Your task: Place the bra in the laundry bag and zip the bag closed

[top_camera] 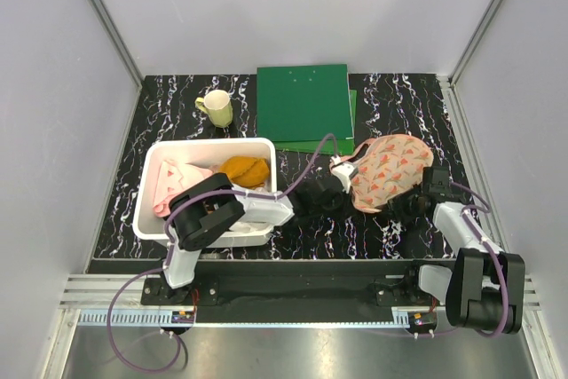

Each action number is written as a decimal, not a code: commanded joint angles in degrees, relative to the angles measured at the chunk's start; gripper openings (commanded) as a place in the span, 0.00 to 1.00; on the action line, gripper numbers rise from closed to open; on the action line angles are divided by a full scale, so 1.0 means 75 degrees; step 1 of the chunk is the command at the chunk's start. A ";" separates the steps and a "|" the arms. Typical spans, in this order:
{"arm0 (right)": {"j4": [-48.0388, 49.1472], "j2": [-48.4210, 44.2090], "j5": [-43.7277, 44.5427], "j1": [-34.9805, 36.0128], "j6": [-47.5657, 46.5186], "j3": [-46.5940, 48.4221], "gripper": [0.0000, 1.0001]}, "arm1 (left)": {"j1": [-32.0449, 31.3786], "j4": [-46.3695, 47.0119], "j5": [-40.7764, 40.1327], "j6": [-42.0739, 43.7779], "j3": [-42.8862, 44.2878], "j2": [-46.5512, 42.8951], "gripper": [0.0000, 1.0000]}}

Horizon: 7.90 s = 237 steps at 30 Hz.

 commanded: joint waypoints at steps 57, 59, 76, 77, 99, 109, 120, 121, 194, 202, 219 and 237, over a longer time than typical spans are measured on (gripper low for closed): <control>0.0159 0.0061 -0.0250 -0.0719 -0.0682 0.0331 0.56 | 0.0469 -0.0982 0.0412 0.0597 0.2528 0.1523 0.29; 0.0147 0.0073 -0.0250 -0.0719 -0.0694 0.0319 0.56 | 0.0469 -0.0854 0.0448 0.0550 0.2458 0.1465 0.21; 0.0732 -0.0045 -0.0262 -0.0707 0.0161 0.0026 0.64 | 0.0364 0.0834 0.1514 0.0210 0.0865 0.0375 0.00; 0.0861 0.0025 -0.0343 -0.0718 0.0196 0.0015 0.63 | 0.0364 0.0904 0.1619 0.0163 0.0829 0.0374 0.00; 0.1249 0.0612 -0.0426 -0.0719 0.0267 0.0120 0.52 | 0.1044 0.2346 0.3589 -0.1196 0.1344 0.1464 0.61; 0.1249 0.0612 -0.0461 -0.0719 0.0244 0.0143 0.50 | 0.1020 0.2580 0.3448 -0.1466 0.1379 0.1523 0.43; 0.1237 0.0577 -0.0450 -0.0719 0.0244 0.0120 0.49 | 0.1020 0.1901 0.3015 -0.1583 0.1661 0.1640 0.42; 0.1249 0.0589 -0.0438 -0.0719 0.0244 0.0120 0.49 | 0.1020 0.1831 0.2956 -0.1583 0.1661 0.1628 0.43; 0.0101 0.0321 0.0021 -0.0719 -0.1773 0.0531 0.55 | 0.1197 0.1432 0.2616 -0.1841 0.0453 0.0292 0.00; 0.0030 -0.0806 -0.0485 -0.0719 -0.0811 -0.0102 0.64 | 0.0739 0.1806 0.2616 -0.2110 0.0676 0.0386 0.00; 0.0065 0.0049 0.1073 -0.0835 -0.1618 0.0353 0.00 | 0.1475 0.0601 0.1444 -0.1772 -0.0015 -0.0329 0.00; -0.0614 0.1247 0.0477 -0.0847 -0.2522 0.1562 1.00 | 0.1067 0.0355 0.1984 -0.1384 0.1108 0.0221 0.00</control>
